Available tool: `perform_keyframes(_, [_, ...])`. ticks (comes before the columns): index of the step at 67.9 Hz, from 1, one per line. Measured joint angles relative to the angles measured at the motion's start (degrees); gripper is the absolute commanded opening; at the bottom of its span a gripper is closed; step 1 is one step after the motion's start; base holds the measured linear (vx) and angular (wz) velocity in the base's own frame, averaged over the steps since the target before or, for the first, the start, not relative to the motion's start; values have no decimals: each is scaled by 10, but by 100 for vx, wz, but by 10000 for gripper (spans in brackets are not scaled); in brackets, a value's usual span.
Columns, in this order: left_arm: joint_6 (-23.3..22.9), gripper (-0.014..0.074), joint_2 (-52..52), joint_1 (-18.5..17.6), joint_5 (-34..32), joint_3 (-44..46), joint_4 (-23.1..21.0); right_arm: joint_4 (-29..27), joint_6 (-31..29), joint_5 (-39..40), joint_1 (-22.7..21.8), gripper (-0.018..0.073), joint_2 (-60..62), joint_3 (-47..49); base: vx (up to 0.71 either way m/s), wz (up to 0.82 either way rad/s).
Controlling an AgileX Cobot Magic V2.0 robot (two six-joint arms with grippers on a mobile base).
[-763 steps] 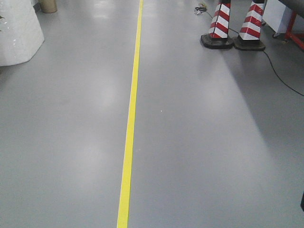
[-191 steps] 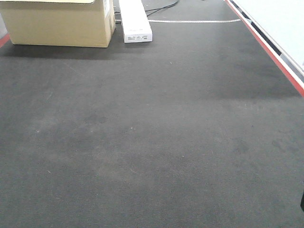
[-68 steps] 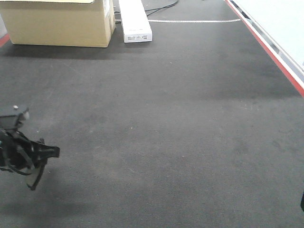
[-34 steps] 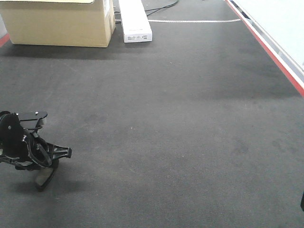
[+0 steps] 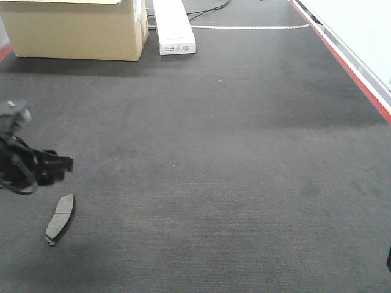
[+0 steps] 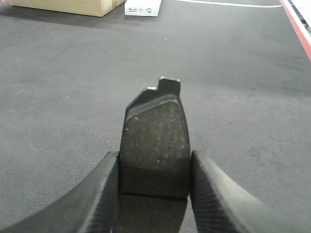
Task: Move and align brake pads A on conveyor
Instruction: 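Lower the left gripper with its brake pad onto the belt and open, then raise the open left gripper away from the placed pad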
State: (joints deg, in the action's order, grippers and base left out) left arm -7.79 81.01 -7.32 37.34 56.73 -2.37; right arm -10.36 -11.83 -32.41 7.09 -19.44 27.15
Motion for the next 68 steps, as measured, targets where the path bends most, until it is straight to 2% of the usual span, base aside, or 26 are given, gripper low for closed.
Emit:
perform_keyframes(19, [2,460,-216,-5,18,-86,-1,0,0,0,0,-8,0,0,0,0])
perform_keyframes(32, [33,460,-386,-5,24,-186,-1,0,0,0,0,-8,0,0,0,0])
perform_keyframes(46, [38,460,-553,-5,26,-264,-2,0,0,0,0,-8,0,0,0,0])
perform_keyframes(60, [40,460,-676,-5,20,-321,-2,0,0,0,0,-8,0,0,0,0])
perform_keyframes(68, [40,460,-708,-5,16,-337,-2,0,0,0,0,-8,0,0,0,0])
